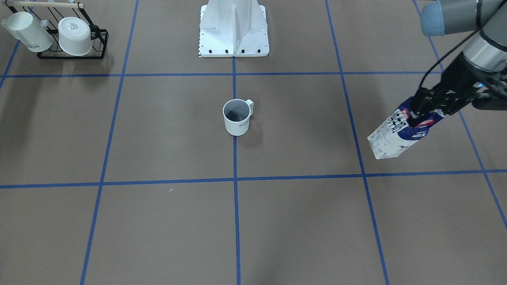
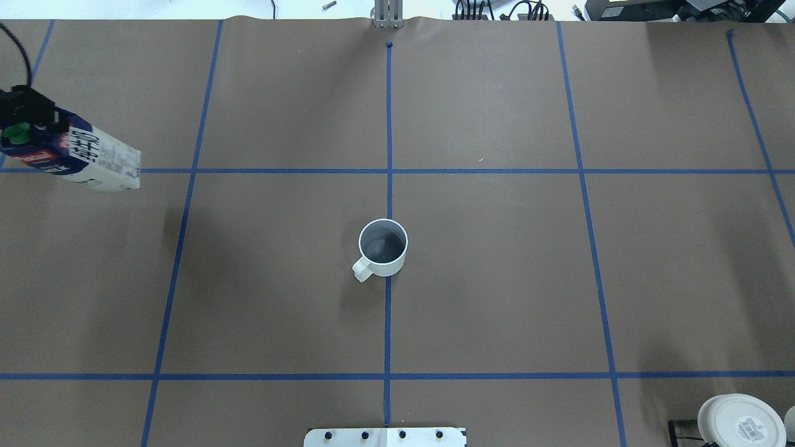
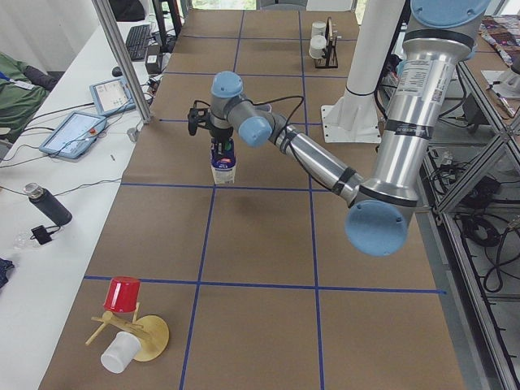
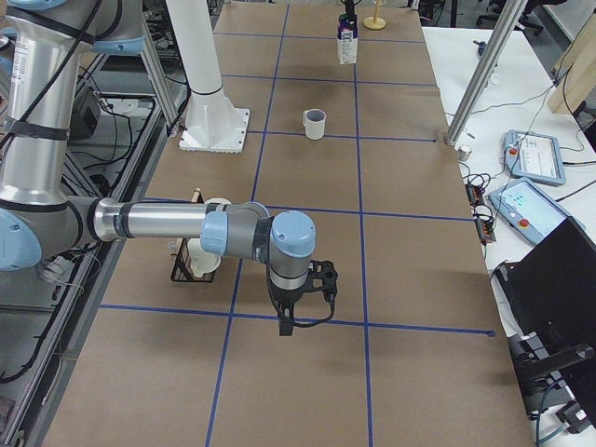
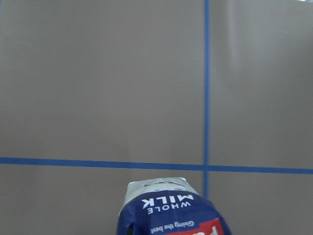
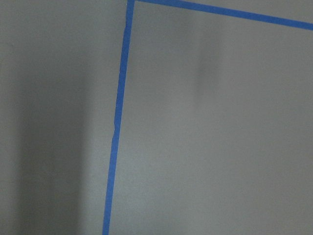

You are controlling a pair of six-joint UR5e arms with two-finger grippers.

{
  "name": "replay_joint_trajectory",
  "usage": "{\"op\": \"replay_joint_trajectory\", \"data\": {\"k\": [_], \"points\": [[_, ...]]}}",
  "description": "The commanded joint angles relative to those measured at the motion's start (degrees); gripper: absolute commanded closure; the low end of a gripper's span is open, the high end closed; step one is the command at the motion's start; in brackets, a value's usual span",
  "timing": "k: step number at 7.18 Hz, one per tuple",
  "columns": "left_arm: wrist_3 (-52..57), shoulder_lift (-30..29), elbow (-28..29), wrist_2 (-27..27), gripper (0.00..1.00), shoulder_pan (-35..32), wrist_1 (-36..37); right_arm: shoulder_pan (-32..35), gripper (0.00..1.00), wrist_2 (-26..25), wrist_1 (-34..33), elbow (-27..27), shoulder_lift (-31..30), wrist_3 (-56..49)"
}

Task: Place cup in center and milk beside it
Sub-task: 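Carry the milk carton with the left gripper toward the white mug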

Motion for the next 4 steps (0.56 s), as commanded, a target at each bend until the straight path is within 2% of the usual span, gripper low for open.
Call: {"op": "replay_joint_trajectory", "data": {"k": [1,2,4], "points": [[-11.47,-13.08,-1.08,10.71,1.0,14.56,12.43,0.0,0.0,0.01,0.0,-0.01,0.0,0.0],[-15.1,-17.39,1.45,13.73,1.0,18.99,12.8,0.0,0.0,0.02,0.0,-0.01,0.0,0.0],[-17.15,-20.67,4.29,17.51,1.0,24.8,12.81,0.0,0.0,0.02,0.0,-0.01,0.08,0.0]]}}
